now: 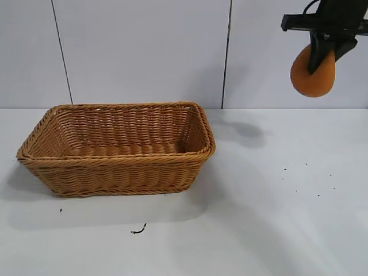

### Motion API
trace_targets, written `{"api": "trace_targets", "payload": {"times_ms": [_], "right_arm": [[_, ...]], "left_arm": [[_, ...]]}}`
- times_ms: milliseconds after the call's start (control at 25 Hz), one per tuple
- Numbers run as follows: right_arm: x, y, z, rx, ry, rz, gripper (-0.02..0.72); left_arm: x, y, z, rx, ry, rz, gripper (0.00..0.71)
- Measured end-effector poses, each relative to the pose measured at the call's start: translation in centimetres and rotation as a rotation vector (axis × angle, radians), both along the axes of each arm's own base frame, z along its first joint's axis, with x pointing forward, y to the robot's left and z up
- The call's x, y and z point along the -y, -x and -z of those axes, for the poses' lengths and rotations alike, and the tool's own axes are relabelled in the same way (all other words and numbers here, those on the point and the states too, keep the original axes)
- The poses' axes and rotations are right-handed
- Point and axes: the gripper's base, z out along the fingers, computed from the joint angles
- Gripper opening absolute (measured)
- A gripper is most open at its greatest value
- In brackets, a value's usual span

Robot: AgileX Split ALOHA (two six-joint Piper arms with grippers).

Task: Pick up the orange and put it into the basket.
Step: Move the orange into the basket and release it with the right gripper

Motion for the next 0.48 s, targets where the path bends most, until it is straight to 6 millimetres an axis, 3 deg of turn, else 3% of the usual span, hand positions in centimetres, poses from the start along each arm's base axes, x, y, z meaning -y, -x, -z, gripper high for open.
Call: {"api": "trace_targets", "payload": {"times_ms": [280,480], "right_arm": [[-9.5,2.3,0.3,0.041,-0.02,-0.201,0.051],[-15.5,3.6,2.9,0.054,-0.036,-0.318,0.051]], "left_arm": [[0.0,0.0,0.0,0.0,0.0,0.0,0.666],[0.0,0.0,0.0,0.0,0.0,0.0,0.666]]}}
